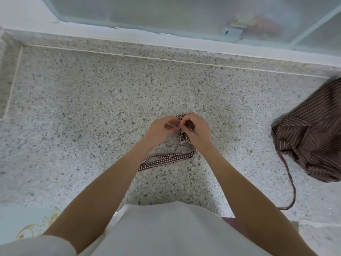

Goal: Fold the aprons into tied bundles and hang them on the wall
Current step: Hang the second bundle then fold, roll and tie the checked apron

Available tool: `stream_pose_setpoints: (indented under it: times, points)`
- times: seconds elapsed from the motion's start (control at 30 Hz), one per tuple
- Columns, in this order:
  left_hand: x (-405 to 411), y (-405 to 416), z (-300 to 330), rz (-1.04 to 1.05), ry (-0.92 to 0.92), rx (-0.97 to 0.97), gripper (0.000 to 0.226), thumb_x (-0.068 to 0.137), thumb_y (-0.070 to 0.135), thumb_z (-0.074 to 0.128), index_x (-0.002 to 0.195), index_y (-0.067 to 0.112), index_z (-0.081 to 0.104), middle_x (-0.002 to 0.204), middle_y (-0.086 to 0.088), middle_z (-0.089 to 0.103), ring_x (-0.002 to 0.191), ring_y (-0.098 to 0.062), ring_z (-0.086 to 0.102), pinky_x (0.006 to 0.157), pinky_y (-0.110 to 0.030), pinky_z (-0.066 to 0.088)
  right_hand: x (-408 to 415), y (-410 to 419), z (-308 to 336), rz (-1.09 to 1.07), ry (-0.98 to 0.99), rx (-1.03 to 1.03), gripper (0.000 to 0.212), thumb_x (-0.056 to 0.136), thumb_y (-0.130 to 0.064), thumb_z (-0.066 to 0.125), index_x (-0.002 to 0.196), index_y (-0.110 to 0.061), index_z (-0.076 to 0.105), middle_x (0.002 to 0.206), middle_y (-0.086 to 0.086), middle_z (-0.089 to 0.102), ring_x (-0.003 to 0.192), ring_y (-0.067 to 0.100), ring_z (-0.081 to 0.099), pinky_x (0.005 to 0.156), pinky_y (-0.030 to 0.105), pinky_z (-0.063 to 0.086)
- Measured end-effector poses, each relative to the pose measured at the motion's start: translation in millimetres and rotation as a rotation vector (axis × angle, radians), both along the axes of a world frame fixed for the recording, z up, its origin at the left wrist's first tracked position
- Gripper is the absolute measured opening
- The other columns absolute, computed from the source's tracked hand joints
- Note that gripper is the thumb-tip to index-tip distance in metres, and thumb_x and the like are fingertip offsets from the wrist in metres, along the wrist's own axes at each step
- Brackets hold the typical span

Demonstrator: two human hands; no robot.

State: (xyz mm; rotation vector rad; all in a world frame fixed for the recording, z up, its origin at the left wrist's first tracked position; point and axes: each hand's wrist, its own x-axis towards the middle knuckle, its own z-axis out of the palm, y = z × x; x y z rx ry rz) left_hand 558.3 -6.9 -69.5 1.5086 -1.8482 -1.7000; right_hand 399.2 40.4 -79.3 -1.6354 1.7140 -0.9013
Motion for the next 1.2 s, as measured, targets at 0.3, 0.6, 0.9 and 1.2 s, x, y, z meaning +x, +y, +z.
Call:
stream_pose_setpoints:
  times: [0.3, 0.6, 0.9, 1.2]
  points:
    - [2.8, -10.9, -5.6, 0.124, -0.047, 0.022, 0.006, 0.088, 0.017, 0.057, 0.087, 0.023, 0.058, 0.085, 0.004, 0.064, 0.080, -0.012, 0.060, 0.076, -0.028, 0.051, -4.1, -1.0, -4.5, -0.077, 0.143, 0.070, 0.010, 0.078, -0.017, 0.074, 0.087, -0.017, 0.073, 0.084, -0.004, 0.065, 0.076, 0.013, 0.055, 0.072, 0.018, 0.041]
    - [14.8, -20.5, 13.4, 0.340, 0.173, 0.392, 0.009, 0.095, 0.012, 0.049, 0.090, 0.014, 0.056, 0.058, 0.004, 0.042, 0.048, -0.009, 0.045, 0.054, -0.023, 0.045, -13.9, 2.4, 2.6, -0.003, 0.108, 0.189, 0.022, 0.079, -0.010, 0.073, 0.101, -0.013, 0.072, 0.089, 0.000, 0.071, 0.075, 0.007, 0.059, 0.075, 0.007, 0.043]
    - [9.1, 23.9, 7.3, -0.212, -0.143, -0.123, 0.019, 0.091, 0.037, 0.057, 0.093, 0.020, 0.063, 0.075, 0.016, 0.056, 0.054, 0.002, 0.044, 0.050, -0.010, 0.031, -24.7, 5.3, 13.1, -0.123, 0.101, 0.332, 0.012, 0.091, -0.022, 0.060, 0.095, -0.012, 0.065, 0.090, -0.003, 0.066, 0.082, 0.013, 0.060, 0.079, 0.026, 0.046]
    - [29.3, 21.6, -12.7, -0.287, -0.395, -0.274, 0.017, 0.095, 0.035, 0.049, 0.098, 0.022, 0.059, 0.084, 0.010, 0.056, 0.072, -0.010, 0.053, 0.068, -0.028, 0.047, -24.7, 8.3, 10.5, -0.323, -0.149, 0.518, 0.005, 0.097, -0.012, 0.047, 0.097, -0.010, 0.052, 0.095, 0.007, 0.065, 0.081, 0.015, 0.067, 0.079, 0.034, 0.056]
